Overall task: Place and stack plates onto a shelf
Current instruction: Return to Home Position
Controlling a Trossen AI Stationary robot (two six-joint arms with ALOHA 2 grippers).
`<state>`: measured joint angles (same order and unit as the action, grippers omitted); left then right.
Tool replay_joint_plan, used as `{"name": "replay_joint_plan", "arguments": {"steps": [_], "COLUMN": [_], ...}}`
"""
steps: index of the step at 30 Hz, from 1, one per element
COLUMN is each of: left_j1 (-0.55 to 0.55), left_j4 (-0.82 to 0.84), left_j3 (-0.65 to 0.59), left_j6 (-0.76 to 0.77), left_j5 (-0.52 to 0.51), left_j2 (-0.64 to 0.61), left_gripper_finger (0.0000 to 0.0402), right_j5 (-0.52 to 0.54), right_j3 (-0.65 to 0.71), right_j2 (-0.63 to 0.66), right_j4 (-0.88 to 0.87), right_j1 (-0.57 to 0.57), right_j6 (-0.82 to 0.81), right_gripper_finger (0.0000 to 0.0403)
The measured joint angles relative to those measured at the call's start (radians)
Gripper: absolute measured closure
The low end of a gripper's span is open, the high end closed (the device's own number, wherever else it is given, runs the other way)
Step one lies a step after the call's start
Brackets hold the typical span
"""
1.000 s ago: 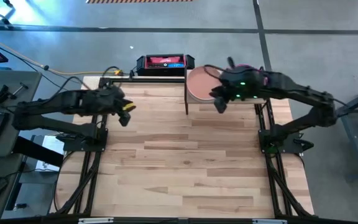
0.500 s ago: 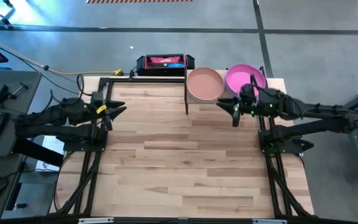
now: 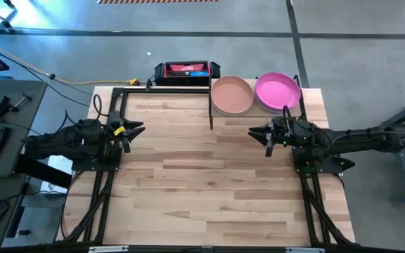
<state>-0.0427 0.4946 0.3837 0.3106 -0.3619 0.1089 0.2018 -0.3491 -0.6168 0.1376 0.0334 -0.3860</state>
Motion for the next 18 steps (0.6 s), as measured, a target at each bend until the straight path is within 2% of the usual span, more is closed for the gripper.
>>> {"name": "replay_joint_plan", "arguments": {"steps": [18], "left_j1": [0.0], "left_j4": [-0.154], "left_j3": [-0.19], "left_j6": [-0.017], "left_j5": [0.02], "left_j2": [-0.006], "left_gripper_finger": [0.0287], "right_j5": [-0.021], "right_j3": [0.238], "right_j2": [0.147], "right_j4": [0.062], "right_j1": [-0.002], "right_j6": [-0.042], "right_gripper_finger": [0.0322]}}
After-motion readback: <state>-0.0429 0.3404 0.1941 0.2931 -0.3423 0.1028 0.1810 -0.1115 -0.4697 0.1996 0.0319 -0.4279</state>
